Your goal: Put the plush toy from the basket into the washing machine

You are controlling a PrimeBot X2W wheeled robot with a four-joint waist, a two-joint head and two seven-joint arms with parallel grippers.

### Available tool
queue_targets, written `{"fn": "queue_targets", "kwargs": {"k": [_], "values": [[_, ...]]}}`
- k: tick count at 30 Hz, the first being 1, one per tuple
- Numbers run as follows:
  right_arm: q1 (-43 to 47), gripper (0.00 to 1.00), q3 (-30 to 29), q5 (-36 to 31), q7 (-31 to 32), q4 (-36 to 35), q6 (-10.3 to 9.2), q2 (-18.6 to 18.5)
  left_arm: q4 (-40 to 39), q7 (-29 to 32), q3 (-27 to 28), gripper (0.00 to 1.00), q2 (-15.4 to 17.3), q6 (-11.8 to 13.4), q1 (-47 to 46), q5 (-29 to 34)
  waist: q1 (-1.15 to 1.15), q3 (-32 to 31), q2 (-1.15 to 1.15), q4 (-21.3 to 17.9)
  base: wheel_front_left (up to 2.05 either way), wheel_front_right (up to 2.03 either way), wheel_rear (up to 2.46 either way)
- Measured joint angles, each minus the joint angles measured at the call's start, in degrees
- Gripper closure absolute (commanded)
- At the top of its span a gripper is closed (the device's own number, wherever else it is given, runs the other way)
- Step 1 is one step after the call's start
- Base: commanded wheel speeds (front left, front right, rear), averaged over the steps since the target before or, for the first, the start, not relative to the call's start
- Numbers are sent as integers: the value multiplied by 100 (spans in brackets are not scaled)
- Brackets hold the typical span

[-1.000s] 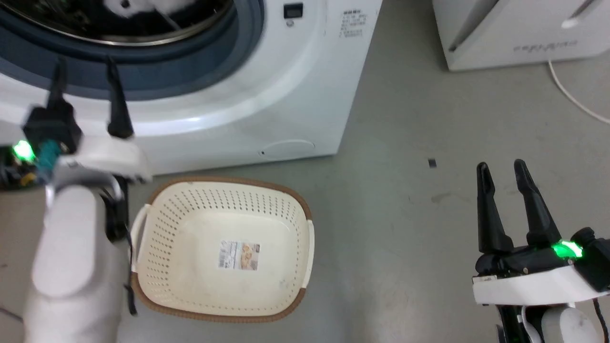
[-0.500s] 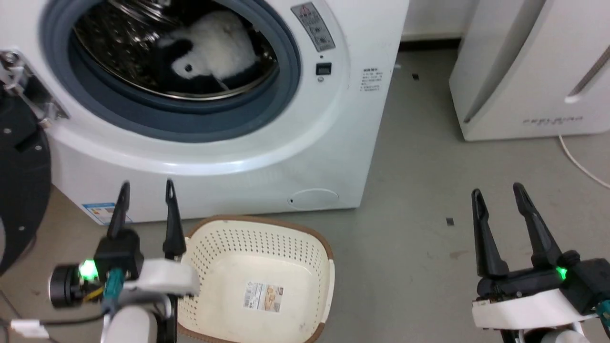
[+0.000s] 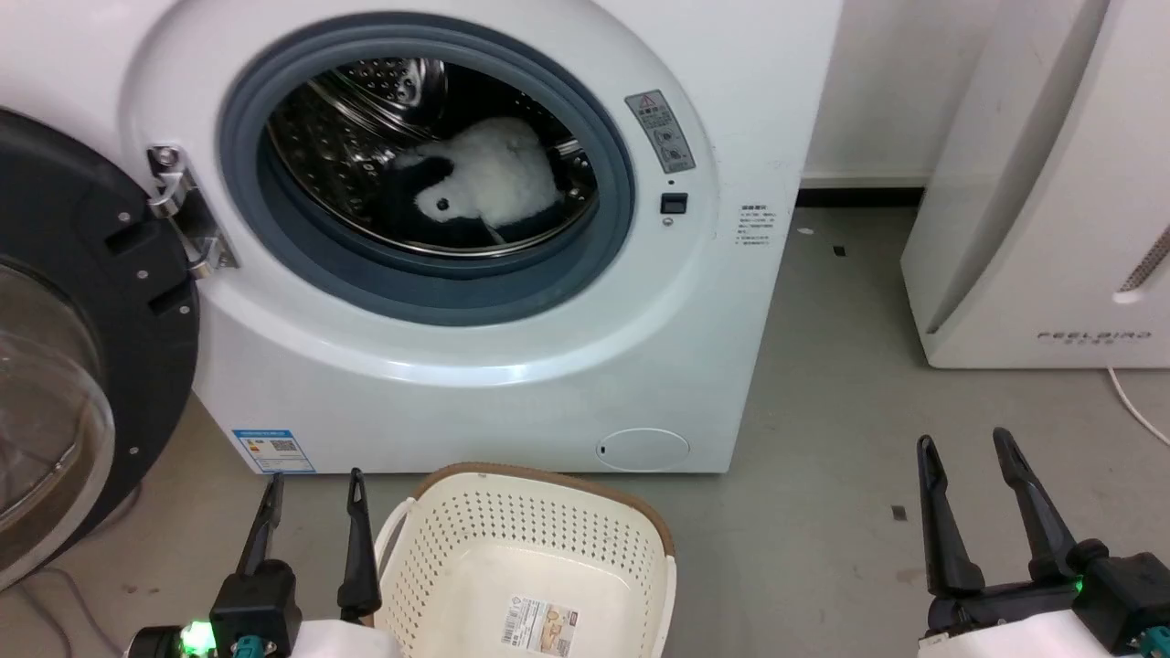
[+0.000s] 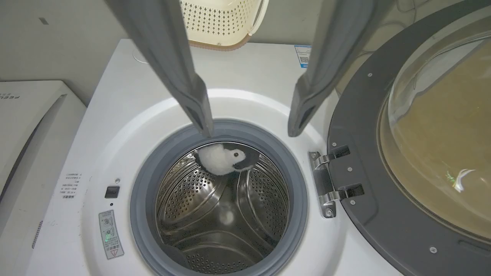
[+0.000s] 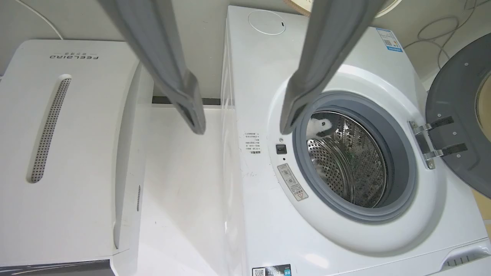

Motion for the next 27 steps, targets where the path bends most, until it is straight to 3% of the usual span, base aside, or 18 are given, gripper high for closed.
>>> {"fn": "queue_targets", "kwargs": {"k": [9, 10, 27], "values": [[48, 0, -37, 32, 0, 80, 0, 0, 116, 0, 46, 0, -15, -98, 62, 40, 1, -96, 0, 129, 0, 0, 0], [48, 100, -36, 26, 1, 79, 0, 0, 120, 8, 43, 100, -15, -97, 61, 37, 0, -97, 0, 129, 0, 0, 0], [44, 100, -33, -3, 154, 87, 1, 0, 93, 163, 40, 100, -19, -149, 57, 37, 1, -95, 0, 108, 0, 0, 0]]}}
